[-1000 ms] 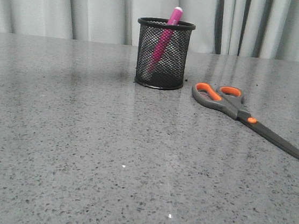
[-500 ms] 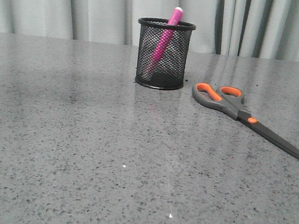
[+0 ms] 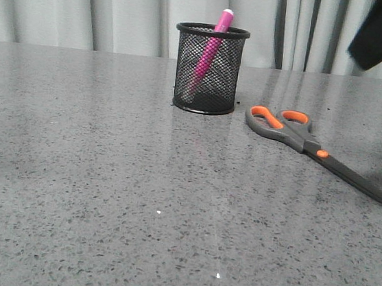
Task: Put pen and scissors into bin
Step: 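Lower the right gripper onto the scissors' handles and close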
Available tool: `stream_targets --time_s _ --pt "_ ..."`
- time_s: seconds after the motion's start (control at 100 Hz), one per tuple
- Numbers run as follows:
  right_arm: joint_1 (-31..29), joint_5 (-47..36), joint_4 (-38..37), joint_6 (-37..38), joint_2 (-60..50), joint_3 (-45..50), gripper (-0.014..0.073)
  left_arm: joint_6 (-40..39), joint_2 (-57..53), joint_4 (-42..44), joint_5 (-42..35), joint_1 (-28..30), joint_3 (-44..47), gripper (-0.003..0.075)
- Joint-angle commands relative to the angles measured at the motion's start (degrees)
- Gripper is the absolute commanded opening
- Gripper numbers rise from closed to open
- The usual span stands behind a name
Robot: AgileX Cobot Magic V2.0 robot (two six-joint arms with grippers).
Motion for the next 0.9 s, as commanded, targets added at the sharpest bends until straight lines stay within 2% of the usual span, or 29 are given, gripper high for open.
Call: stream_targets --time_s 0.0,0.13,0.32,0.66,0.89 --pt "0.34 0.87 -2.36 3.25 3.78 -5.5 0.0463 -0.31 -0.53 -0.84 3.81 0.03 -1.39 -0.0019" --pt "0.37 4.41 -2.61 4.79 10.0 -11.09 0.0463 -0.31 -0.53 -0.84 4.7 0.03 -1.39 -0.0019" --pt "1.12 4.39 -4.28 5.05 16.72 -15.52 0.0463 -0.31 0.51 -0.19 3.42 0.03 -1.39 -0.0019" --pt "2.22 3.38 -5.62 5.05 22.25 -16.36 0.0463 -0.31 6.9 -0.82 2.95 0.03 -1.39 -0.0019" --pt "2.22 1.46 -5.75 5.05 24.17 -16.36 0.0463 -0.31 6.96 -0.82 -2.96 0.03 -1.61 -0.0019"
